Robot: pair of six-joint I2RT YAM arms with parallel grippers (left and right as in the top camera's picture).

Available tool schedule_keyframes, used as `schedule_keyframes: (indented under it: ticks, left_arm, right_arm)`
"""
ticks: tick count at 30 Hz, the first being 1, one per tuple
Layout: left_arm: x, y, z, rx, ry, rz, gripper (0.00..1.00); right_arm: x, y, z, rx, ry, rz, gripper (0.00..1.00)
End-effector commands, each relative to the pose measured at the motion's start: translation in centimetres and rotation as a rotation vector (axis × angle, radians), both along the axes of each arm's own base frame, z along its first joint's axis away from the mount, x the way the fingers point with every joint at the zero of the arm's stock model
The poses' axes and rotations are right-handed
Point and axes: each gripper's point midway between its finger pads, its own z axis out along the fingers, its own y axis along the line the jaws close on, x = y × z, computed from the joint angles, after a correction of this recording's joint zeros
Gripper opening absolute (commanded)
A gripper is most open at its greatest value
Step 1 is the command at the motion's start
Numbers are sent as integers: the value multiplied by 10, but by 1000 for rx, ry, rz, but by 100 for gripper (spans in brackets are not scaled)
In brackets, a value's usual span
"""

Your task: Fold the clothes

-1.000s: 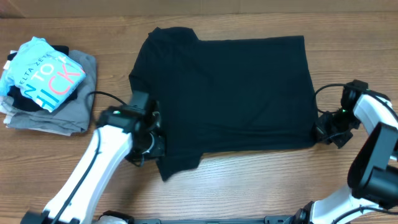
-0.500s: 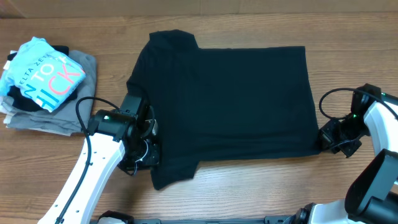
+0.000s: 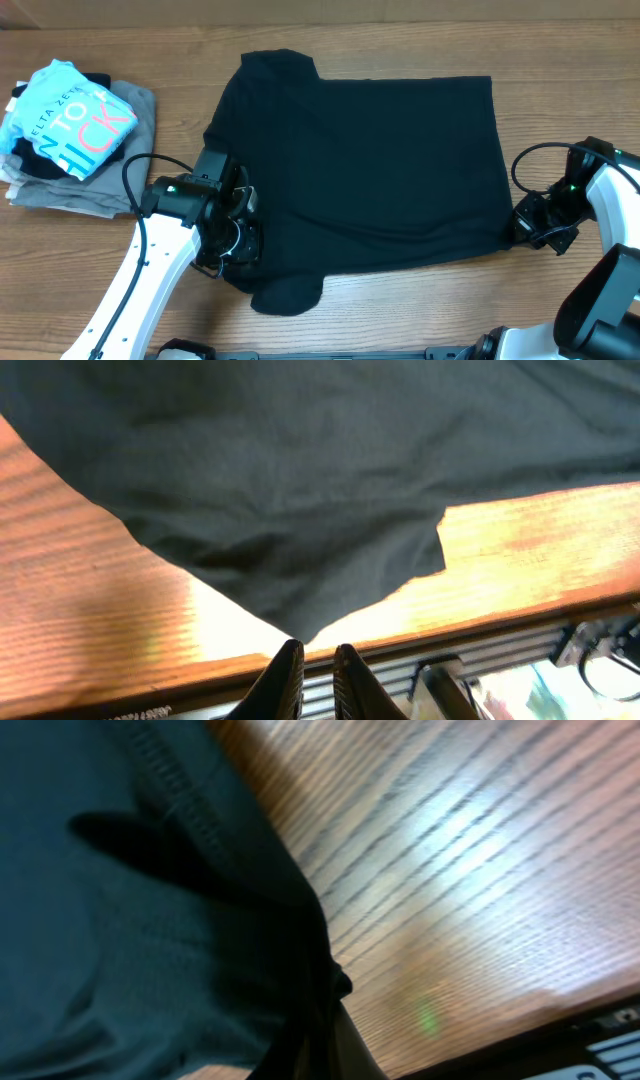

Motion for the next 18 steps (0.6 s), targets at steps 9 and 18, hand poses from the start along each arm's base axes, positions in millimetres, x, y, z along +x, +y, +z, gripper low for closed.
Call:
schedule_keyframes:
  ticks: [9,18]
  left_arm:
    - [-65,-7,-62,-82,234,55,29]
    - [-43,0,-77,-21,137,115,58]
  right_arm:
    - [-1,-13,5,-76,-5,-32,4]
    - [-1,-13,5,-76,-6,-32,4]
